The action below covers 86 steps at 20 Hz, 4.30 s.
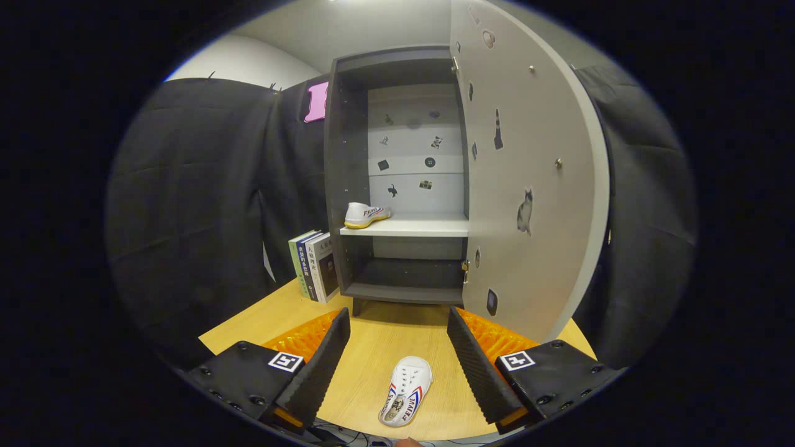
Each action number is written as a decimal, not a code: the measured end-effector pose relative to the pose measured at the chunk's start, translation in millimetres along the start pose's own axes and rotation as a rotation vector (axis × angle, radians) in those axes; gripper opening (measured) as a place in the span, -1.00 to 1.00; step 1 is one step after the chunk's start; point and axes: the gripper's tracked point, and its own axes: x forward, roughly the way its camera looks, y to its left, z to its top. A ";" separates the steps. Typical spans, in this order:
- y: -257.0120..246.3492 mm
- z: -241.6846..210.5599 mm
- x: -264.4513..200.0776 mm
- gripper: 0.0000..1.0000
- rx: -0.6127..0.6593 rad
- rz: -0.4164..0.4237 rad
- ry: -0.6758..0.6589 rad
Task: Open the shoe cabinet door, grab the shoes and put them into the shoe cabinet, then close the shoe cabinet door.
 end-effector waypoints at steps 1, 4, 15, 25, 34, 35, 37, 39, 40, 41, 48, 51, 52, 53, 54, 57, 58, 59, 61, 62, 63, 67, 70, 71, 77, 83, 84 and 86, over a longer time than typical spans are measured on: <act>2.7 -12.3 8.4 0.98 -0.003 0.003 0.023; 10.0 -46.6 35.4 0.98 -0.004 0.009 0.097; 12.8 -168.0 99.3 0.98 0.034 0.016 0.370; 19.0 -239.2 118.6 0.97 0.027 0.027 0.565; 23.5 -269.5 129.7 0.87 0.008 -0.005 0.661; 21.2 -267.8 131.2 0.69 0.003 -0.018 0.653; 15.8 -272.3 133.4 0.36 -0.015 -0.054 0.659; 10.0 -273.2 132.8 0.00 -0.057 -0.097 0.669; 6.6 -274.2 133.1 -0.09 -0.081 -0.120 0.676; 8.0 -274.1 133.0 -0.37 -0.100 -0.127 0.679; 7.8 -272.5 129.5 -0.84 -0.013 -0.063 0.673; 7.3 -269.4 129.8 -0.93 -0.019 -0.039 0.655; 7.6 -266.5 129.6 -0.97 -0.004 -0.031 0.641; 7.6 -261.4 129.6 -0.97 0.023 -0.027 0.622; 9.3 -257.3 129.9 -0.96 0.045 -0.021 0.613; 12.1 -243.1 130.6 -0.97 0.100 0.001 0.588; 13.6 -238.2 132.6 -0.97 0.121 0.010 0.579; 16.1 -232.1 135.1 -0.97 0.141 0.017 0.566; 20.4 -218.4 138.2 -0.97 0.171 0.036 0.539; 22.9 -211.6 139.7 -0.97 0.185 0.047 0.523; 24.1 -202.5 141.7 -0.97 0.200 0.052 0.504; 29.1 -159.9 148.6 -0.97 0.244 0.080 0.437; 33.2 -120.5 154.5 -0.97 0.237 0.104 0.369; 34.9 -106.3 155.9 -0.98 0.236 0.111 0.348; 47.9 -30.3 167.7 -0.97 0.187 0.151 0.220; 52.3 47.0 191.1 -0.97 0.132 0.156 0.094; 52.4 60.1 196.1 -0.98 0.125 0.155 0.070; 51.8 86.5 207.2 -0.97 0.121 0.151 0.027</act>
